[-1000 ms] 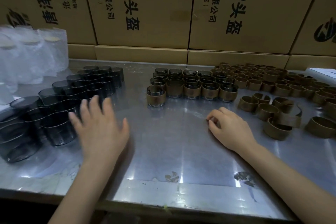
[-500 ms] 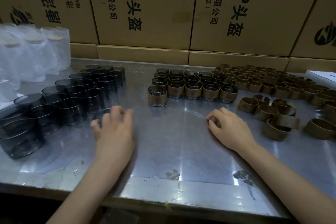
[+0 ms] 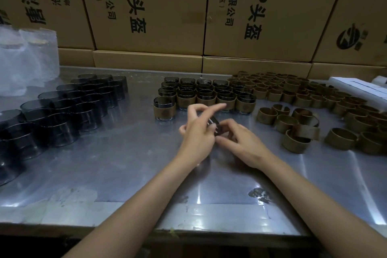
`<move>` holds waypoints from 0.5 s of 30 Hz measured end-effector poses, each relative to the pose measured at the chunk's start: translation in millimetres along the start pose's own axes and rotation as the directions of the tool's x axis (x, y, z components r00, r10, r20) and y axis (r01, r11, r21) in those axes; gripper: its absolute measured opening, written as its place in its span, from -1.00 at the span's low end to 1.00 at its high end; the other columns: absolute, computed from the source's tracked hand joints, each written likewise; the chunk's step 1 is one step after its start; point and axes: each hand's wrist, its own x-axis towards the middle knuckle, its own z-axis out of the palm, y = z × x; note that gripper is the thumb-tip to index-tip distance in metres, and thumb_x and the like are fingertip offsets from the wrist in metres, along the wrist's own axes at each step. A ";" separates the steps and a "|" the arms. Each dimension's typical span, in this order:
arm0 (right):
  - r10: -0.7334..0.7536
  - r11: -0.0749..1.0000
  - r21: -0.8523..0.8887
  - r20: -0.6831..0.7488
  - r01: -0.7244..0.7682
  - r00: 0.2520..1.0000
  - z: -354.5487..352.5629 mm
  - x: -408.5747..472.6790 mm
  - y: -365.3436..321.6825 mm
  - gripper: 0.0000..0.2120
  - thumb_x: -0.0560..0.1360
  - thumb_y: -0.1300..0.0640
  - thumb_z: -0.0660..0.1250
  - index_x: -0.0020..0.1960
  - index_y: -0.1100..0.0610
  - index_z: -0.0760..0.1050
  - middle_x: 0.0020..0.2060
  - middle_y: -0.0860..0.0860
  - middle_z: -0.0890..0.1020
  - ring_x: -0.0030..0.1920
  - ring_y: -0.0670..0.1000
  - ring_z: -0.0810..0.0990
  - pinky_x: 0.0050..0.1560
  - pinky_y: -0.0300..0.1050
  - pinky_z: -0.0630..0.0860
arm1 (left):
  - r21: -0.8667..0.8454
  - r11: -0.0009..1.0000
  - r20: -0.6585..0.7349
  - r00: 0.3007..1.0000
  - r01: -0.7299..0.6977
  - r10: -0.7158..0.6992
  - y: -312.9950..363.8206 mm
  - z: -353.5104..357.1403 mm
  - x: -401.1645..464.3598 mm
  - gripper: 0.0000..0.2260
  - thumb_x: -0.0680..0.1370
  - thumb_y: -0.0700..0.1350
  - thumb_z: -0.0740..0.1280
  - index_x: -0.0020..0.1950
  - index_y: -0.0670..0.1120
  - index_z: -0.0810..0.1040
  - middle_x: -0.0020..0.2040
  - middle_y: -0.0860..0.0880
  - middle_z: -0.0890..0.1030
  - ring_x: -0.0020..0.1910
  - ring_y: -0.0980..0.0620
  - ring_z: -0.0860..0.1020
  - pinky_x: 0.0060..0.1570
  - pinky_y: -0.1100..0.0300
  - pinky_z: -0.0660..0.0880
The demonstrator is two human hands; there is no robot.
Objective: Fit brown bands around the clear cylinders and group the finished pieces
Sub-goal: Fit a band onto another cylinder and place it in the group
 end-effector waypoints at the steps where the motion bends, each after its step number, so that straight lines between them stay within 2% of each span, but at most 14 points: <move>1: 0.011 1.000 -0.001 -0.011 -0.011 1.000 1.5 0.7 1.0 -0.49 0.39 -0.36 0.19 0.22 -0.10 0.32 0.04 -0.16 0.54 0.03 -0.13 0.48 -0.02 -0.10 0.43 | -0.129 0.990 -0.012 0.998 0.062 -0.064 -0.6 0.5 1.5 -0.52 0.57 -0.34 0.20 0.30 0.21 0.44 0.19 0.05 0.27 0.08 0.33 0.32 0.26 0.21 0.27; 3: 0.017 1.000 -0.018 -0.038 -0.018 0.999 3.4 2.3 2.5 -0.47 0.41 -0.34 0.28 0.25 -0.11 0.26 0.07 -0.15 0.54 0.04 -0.12 0.51 -0.01 -0.09 0.46 | -0.269 0.954 0.015 0.991 0.133 -0.134 -2.6 0.8 0.7 -0.58 0.60 -0.31 0.19 0.31 0.14 0.44 0.22 -0.01 0.28 0.12 0.25 0.38 0.24 0.34 0.37; 5: -0.004 1.000 -0.007 -0.083 0.003 0.997 3.6 2.7 3.1 -0.51 0.41 -0.30 0.32 0.21 -0.12 0.28 0.06 -0.16 0.54 0.06 -0.11 0.52 0.00 -0.09 0.48 | -0.262 0.955 0.037 0.990 0.141 -0.136 -5.6 1.0 -1.1 -0.64 0.62 -0.28 0.18 0.31 0.08 0.46 0.23 -0.03 0.29 0.17 0.13 0.40 0.20 0.39 0.37; 7: -0.042 0.998 0.029 -0.191 0.049 0.981 2.5 1.4 2.0 -0.55 0.38 -0.28 0.33 0.18 -0.16 0.31 0.03 -0.18 0.52 0.07 -0.13 0.49 0.00 -0.16 0.44 | -0.299 0.941 0.050 0.987 0.160 -0.152 -7.3 0.8 -0.2 -0.70 0.64 -0.25 0.15 0.26 0.06 0.48 0.22 -0.04 0.31 0.13 0.19 0.41 0.12 0.50 0.36; 8: -0.052 0.997 0.047 -0.251 0.066 0.967 1.5 0.7 1.1 -0.55 0.36 -0.27 0.31 0.18 -0.17 0.33 0.02 -0.18 0.50 0.07 -0.15 0.47 0.01 -0.20 0.41 | -0.315 0.932 0.062 0.984 0.179 -0.168 -7.7 1.1 1.3 -0.73 0.65 -0.23 0.14 0.24 0.07 0.48 0.20 -0.04 0.33 0.12 0.20 0.42 0.14 0.47 0.38; 10: -0.047 0.995 0.072 -0.317 0.073 0.947 0.4 0.1 0.2 -0.53 0.35 -0.23 0.31 0.22 -0.13 0.37 0.01 -0.13 0.46 0.06 -0.16 0.45 0.03 -0.22 0.40 | -0.296 0.931 0.077 0.977 0.215 -0.201 -10.7 4.4 4.2 -0.74 0.66 -0.21 0.11 0.24 0.04 0.48 0.13 -0.01 0.36 0.19 0.06 0.44 0.28 0.21 0.39; 12: -0.036 0.997 0.060 -0.312 0.058 0.949 0.3 0.0 0.2 -0.50 0.37 -0.16 0.34 0.27 -0.05 0.40 0.04 -0.09 0.43 0.09 -0.11 0.45 0.05 -0.17 0.41 | -0.210 0.952 0.082 0.974 0.223 -0.210 -16.3 8.1 5.2 -0.73 0.66 -0.22 0.11 0.28 -0.05 0.50 0.11 -0.01 0.41 0.25 -0.03 0.44 0.31 0.07 0.38; 15: -0.023 1.000 -0.001 -0.256 0.023 0.966 1.3 1.4 1.1 -0.51 0.43 -0.10 0.39 0.31 -0.04 0.38 0.07 -0.07 0.38 0.14 -0.08 0.42 0.06 -0.14 0.42 | -0.096 0.968 0.121 0.968 0.232 -0.220 -23.5 10.3 5.4 -0.71 0.63 -0.26 0.11 0.24 -0.05 0.52 0.17 -0.05 0.53 0.21 -0.07 0.47 0.24 -0.08 0.42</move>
